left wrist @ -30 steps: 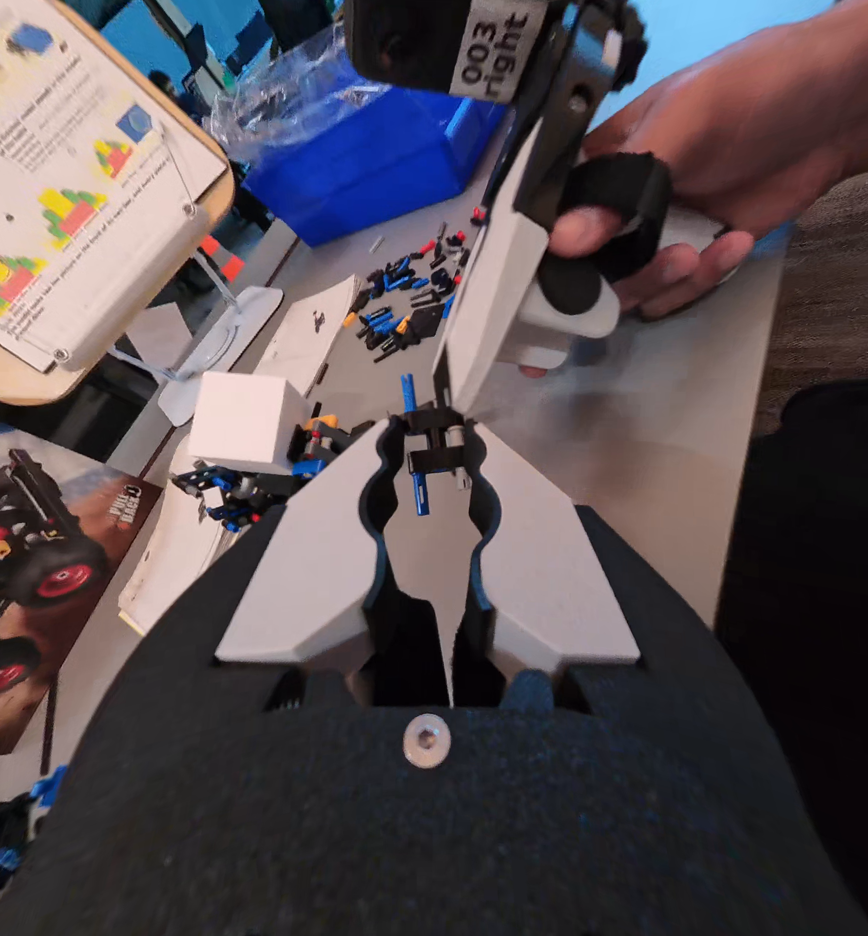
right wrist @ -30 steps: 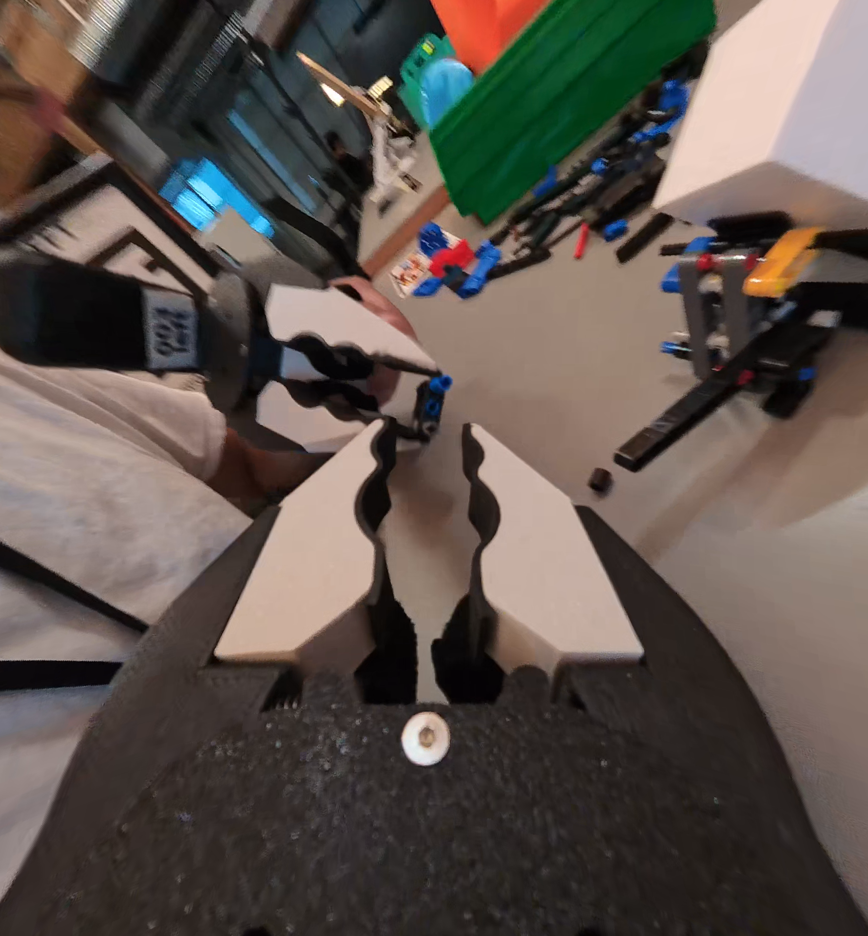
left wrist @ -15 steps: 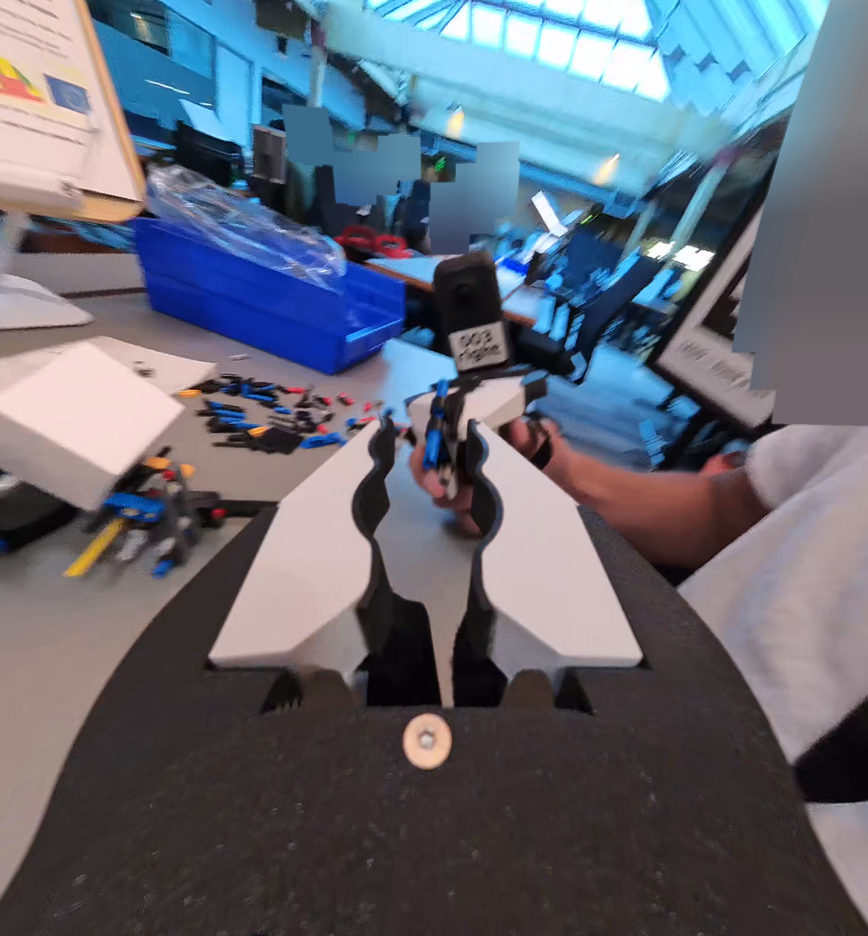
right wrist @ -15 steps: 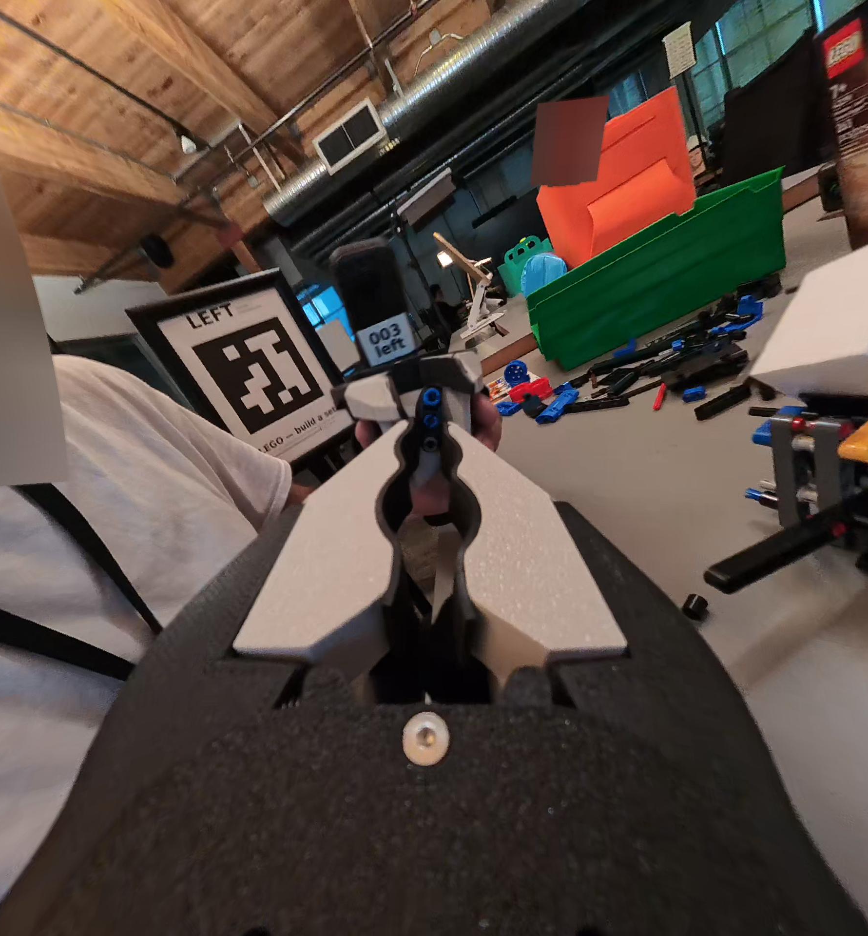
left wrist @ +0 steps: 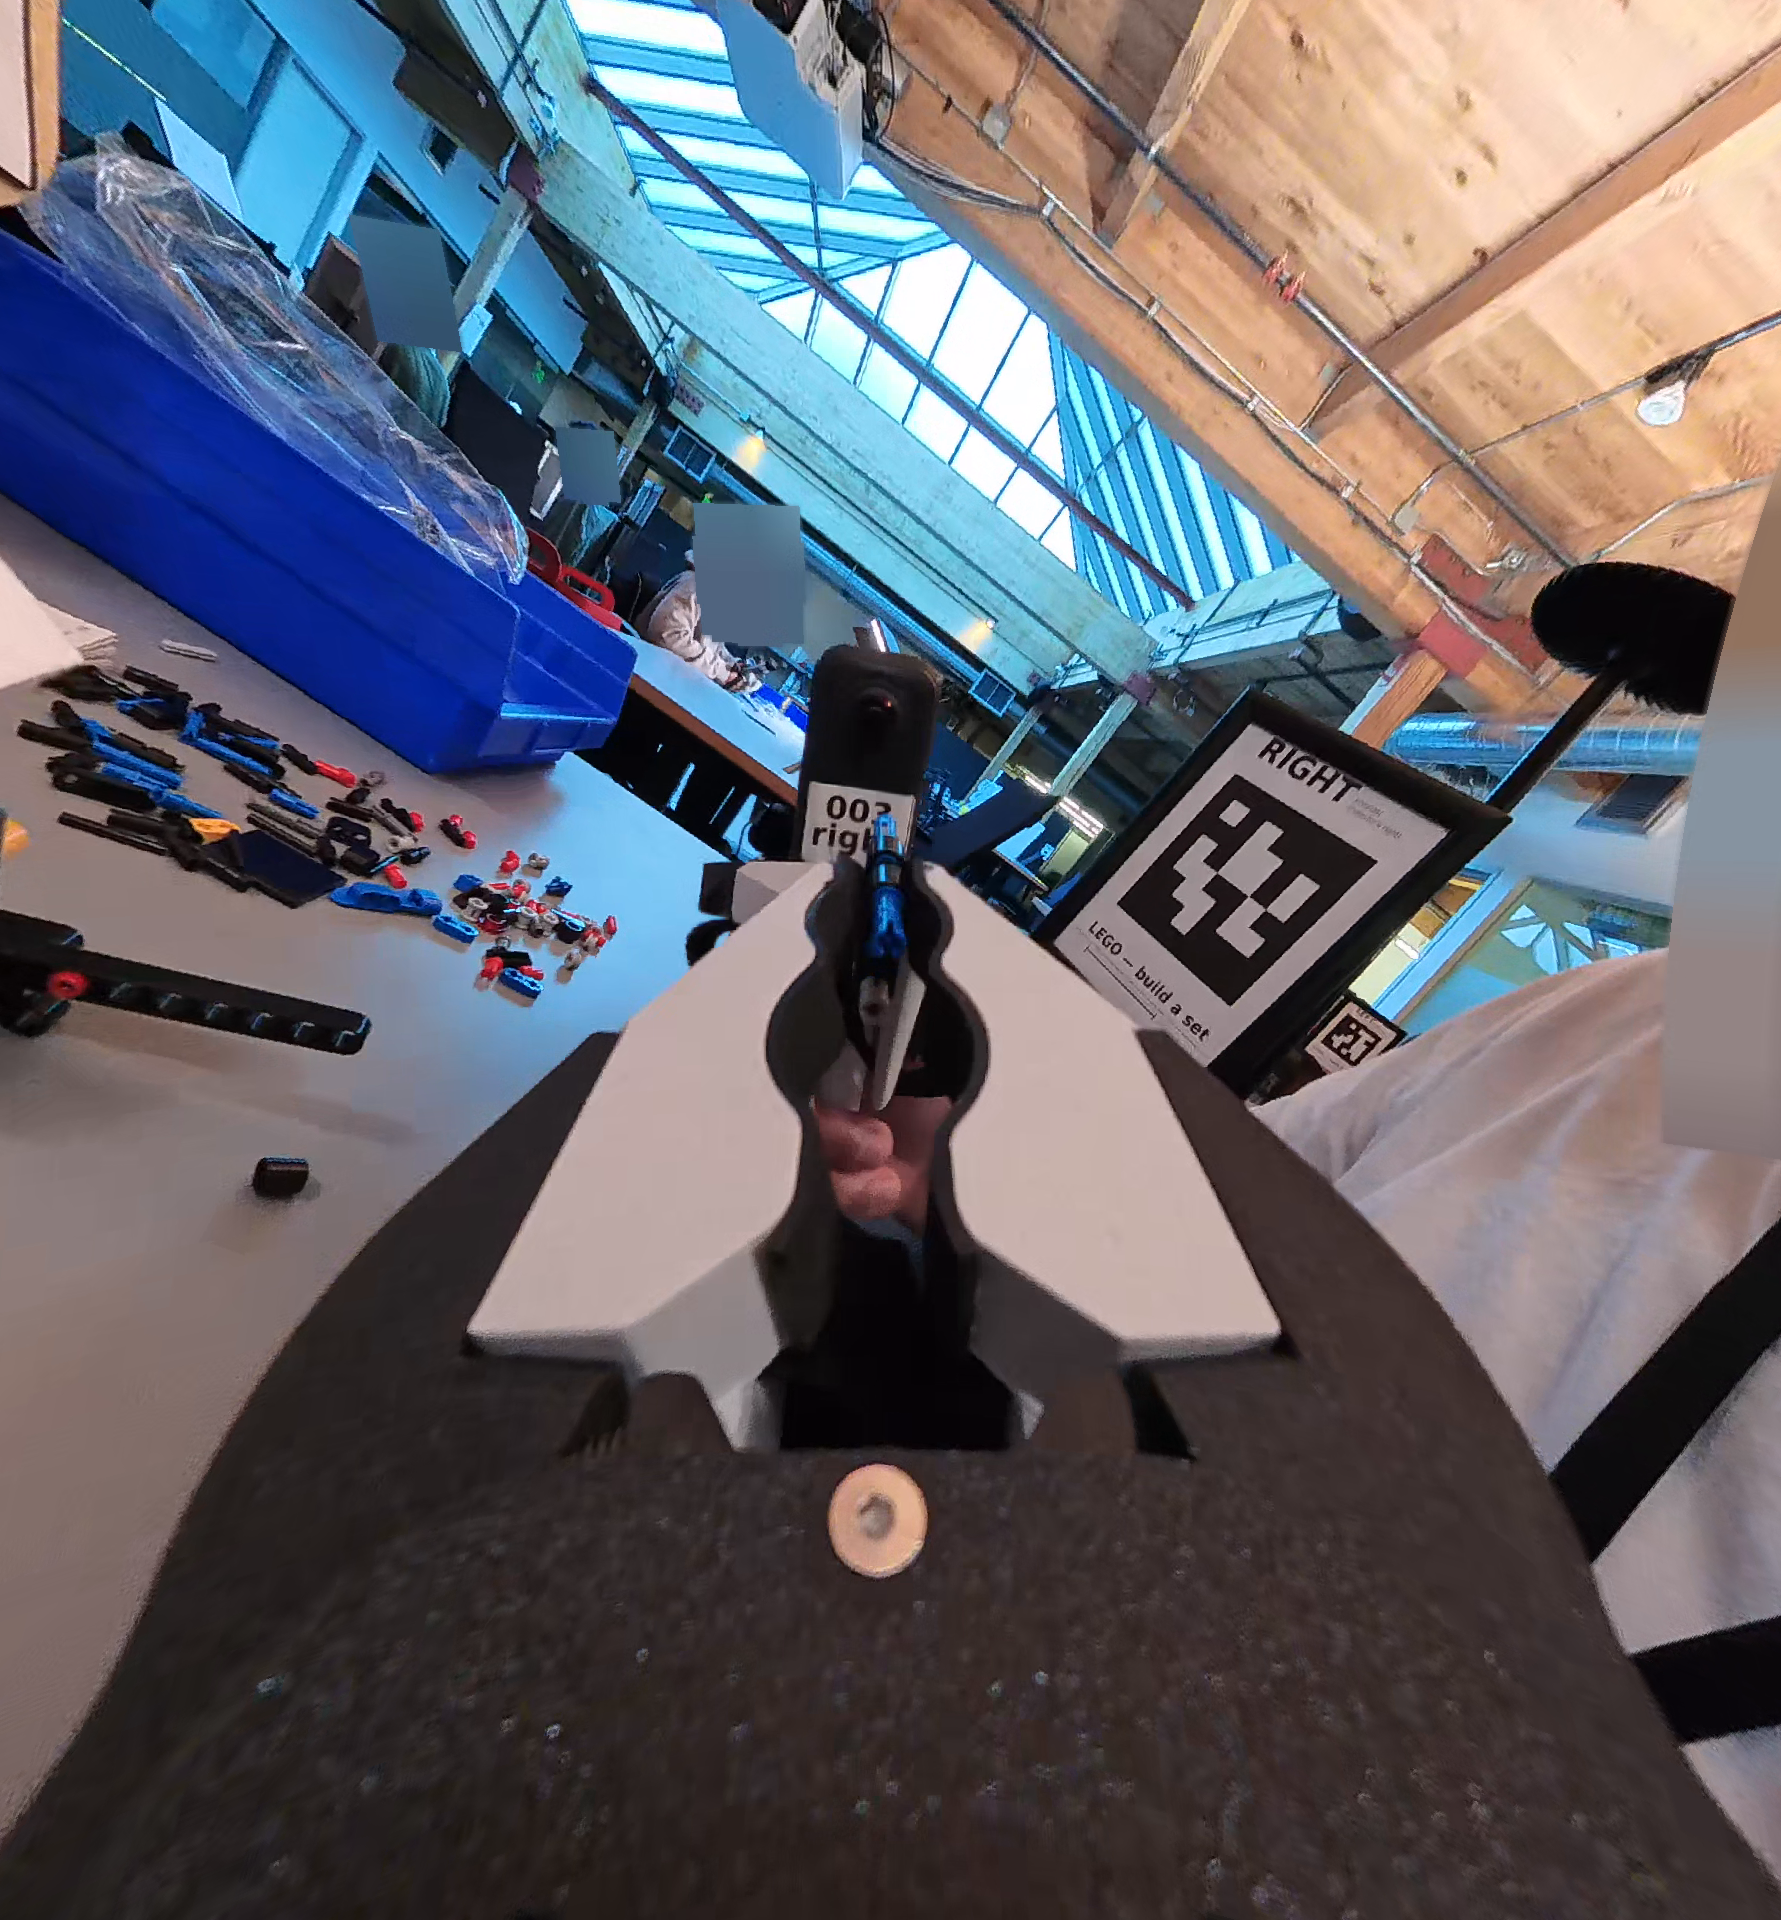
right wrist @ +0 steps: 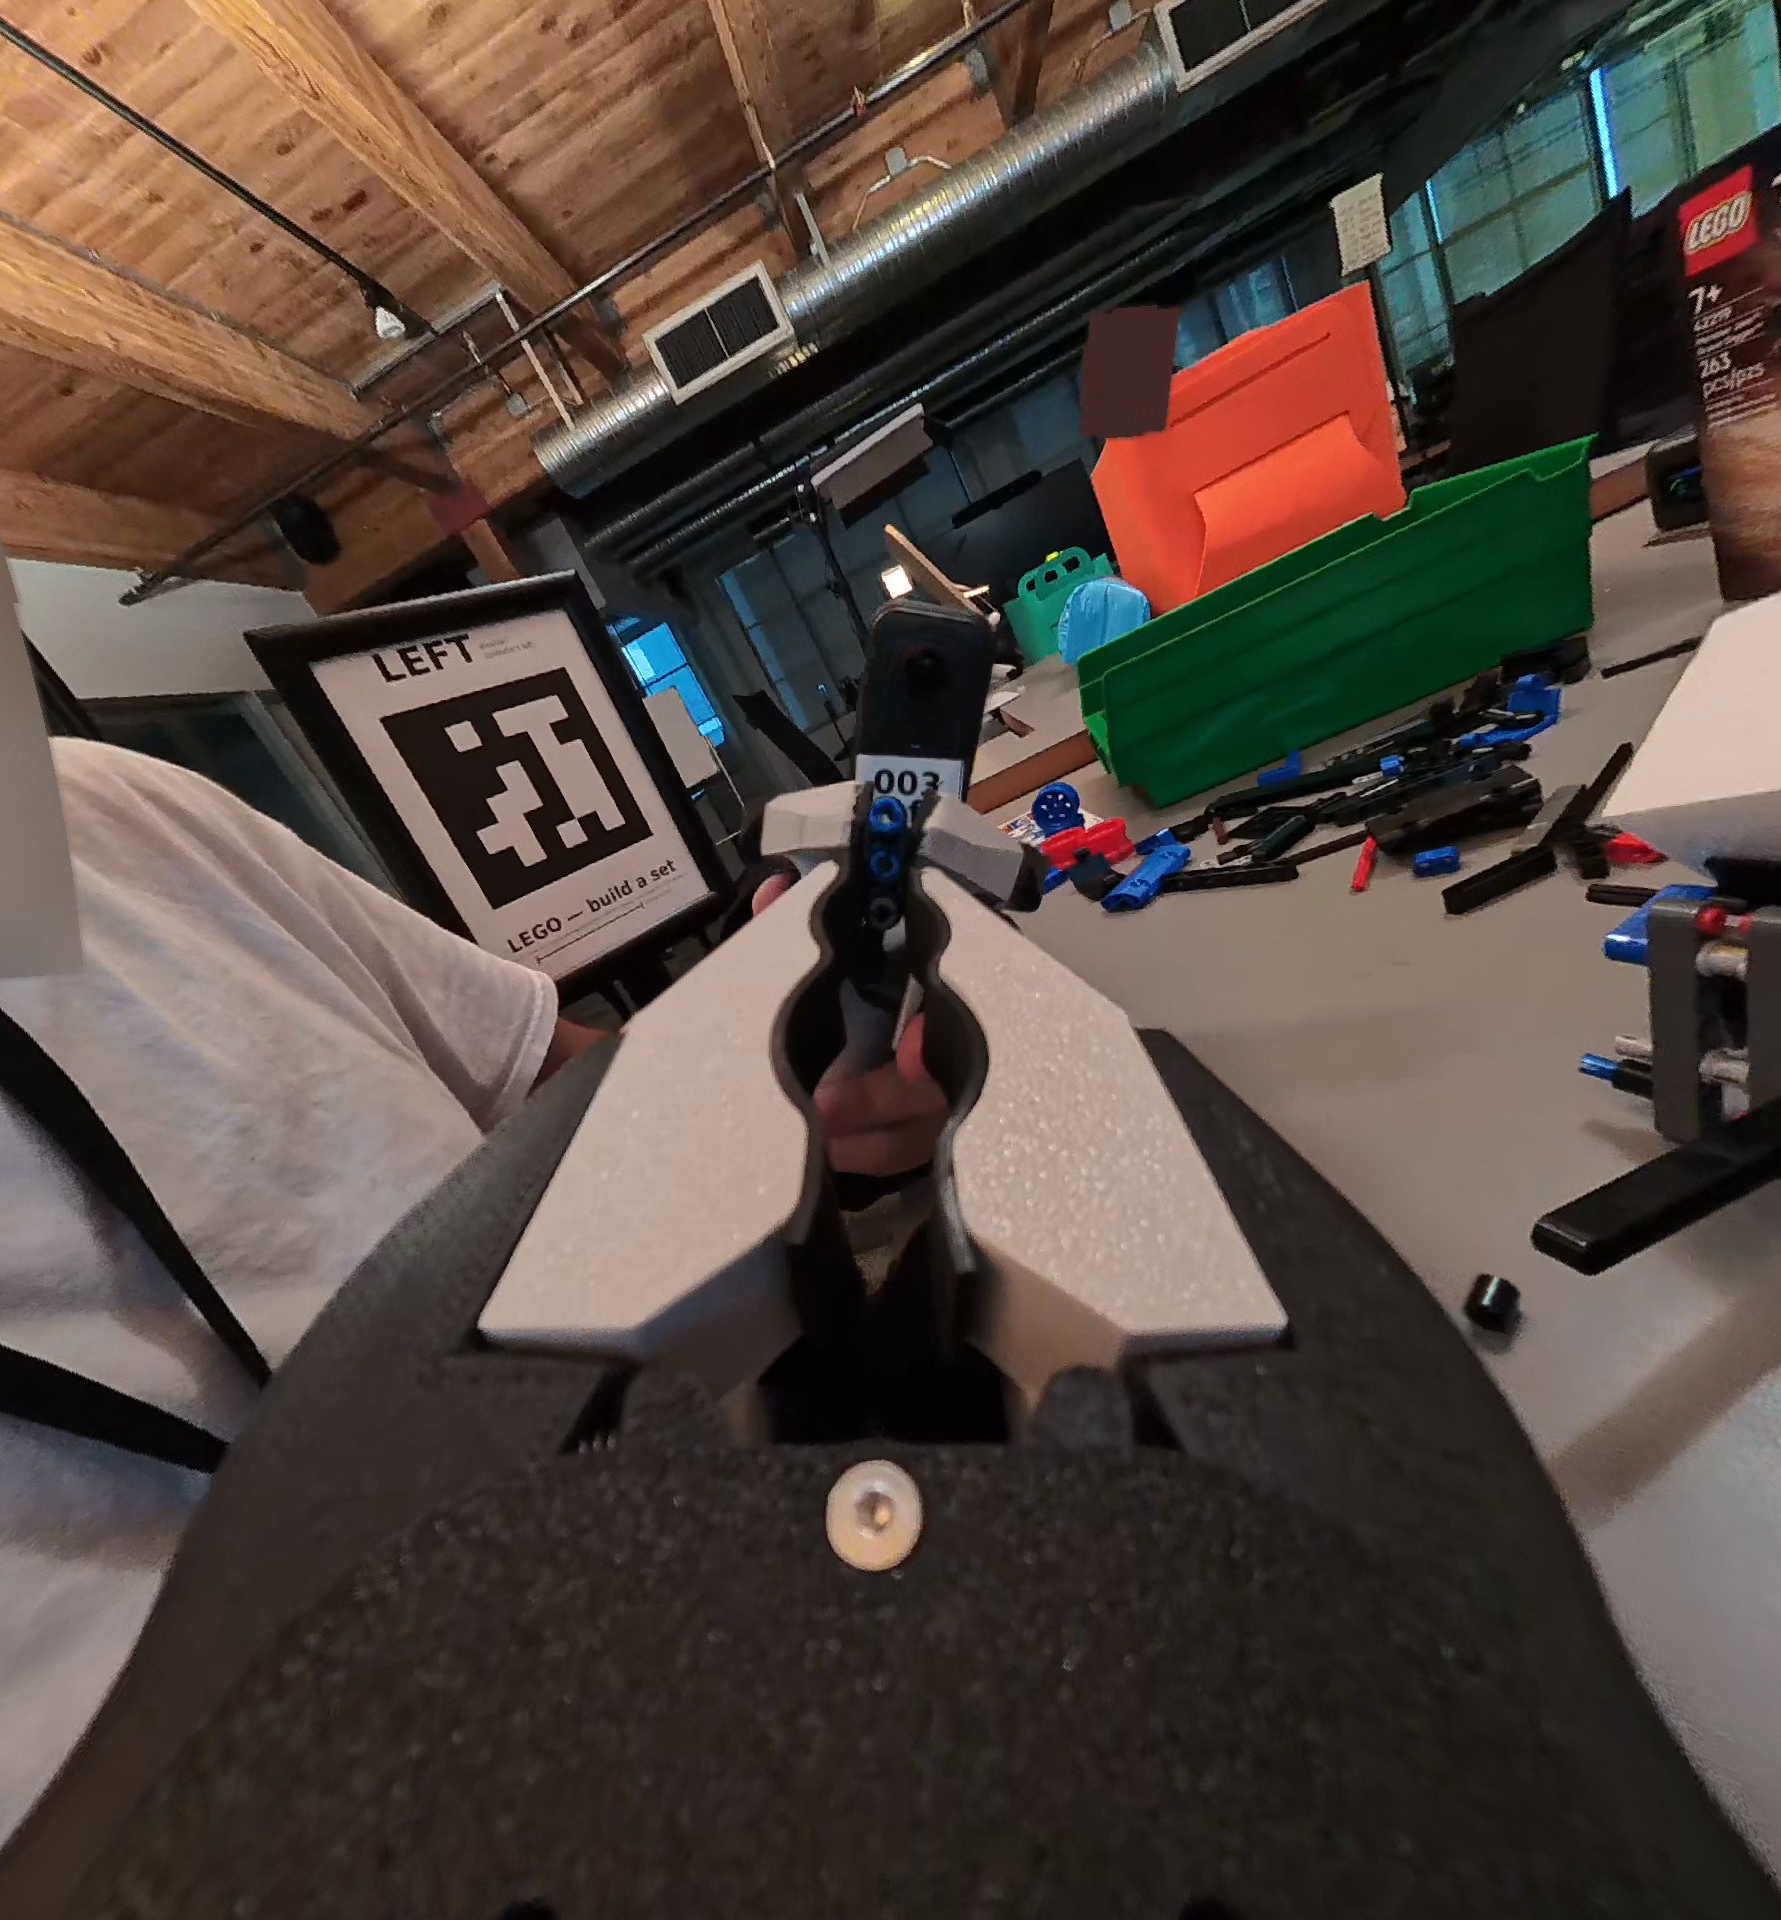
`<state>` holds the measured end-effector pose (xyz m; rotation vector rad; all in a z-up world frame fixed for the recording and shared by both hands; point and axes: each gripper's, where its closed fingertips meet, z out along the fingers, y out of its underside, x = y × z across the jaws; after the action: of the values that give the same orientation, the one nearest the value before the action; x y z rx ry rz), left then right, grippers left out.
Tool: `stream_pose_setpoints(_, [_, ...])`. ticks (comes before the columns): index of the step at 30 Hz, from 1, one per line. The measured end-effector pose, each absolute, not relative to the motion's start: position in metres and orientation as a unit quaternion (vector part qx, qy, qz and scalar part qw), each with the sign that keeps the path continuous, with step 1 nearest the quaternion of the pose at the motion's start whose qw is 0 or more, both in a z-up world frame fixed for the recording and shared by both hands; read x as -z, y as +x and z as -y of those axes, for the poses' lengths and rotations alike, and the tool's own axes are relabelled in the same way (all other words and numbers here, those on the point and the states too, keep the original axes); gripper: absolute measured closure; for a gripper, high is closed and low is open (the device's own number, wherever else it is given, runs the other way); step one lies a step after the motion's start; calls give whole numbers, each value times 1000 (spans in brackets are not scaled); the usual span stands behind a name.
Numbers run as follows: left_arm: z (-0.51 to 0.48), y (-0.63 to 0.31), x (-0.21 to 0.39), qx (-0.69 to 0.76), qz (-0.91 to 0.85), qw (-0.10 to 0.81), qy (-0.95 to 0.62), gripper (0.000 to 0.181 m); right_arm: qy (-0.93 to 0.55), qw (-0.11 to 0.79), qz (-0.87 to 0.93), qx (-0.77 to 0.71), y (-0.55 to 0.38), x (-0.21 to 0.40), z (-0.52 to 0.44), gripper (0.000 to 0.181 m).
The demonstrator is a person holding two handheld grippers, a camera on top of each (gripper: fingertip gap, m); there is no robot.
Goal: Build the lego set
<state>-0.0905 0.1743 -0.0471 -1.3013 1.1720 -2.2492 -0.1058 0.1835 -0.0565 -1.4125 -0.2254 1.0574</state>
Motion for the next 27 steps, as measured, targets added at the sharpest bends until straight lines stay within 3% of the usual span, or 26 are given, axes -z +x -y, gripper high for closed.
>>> stream_pose_setpoints(9, [-172, -92, 47, 763, -443, 168, -440, 176, -641, 618, 116, -440, -113, 61, -184, 175])
stream_pose_setpoints(19, [-171, -98, 75, 687, -573, 161, -417, 176, -730, 540, 182, -378, -117, 89, -184, 175])
stream_pose_setpoints(23, [-175, -97, 75, 686, -570, 180, -414, 176, -733, 553, 187, -349, -113, 89, -184, 172])
stream_pose_setpoints(25, [-181, -98, 74, 690, -562, 186, -418, 176, -721, 568, 186, -350, -105, 83, -181, 159])
stream_pose_setpoints(27, [-183, -99, 74, 694, -557, 182, -418, 176, -713, 574, 179, -361, -100, 78, -179, 165])
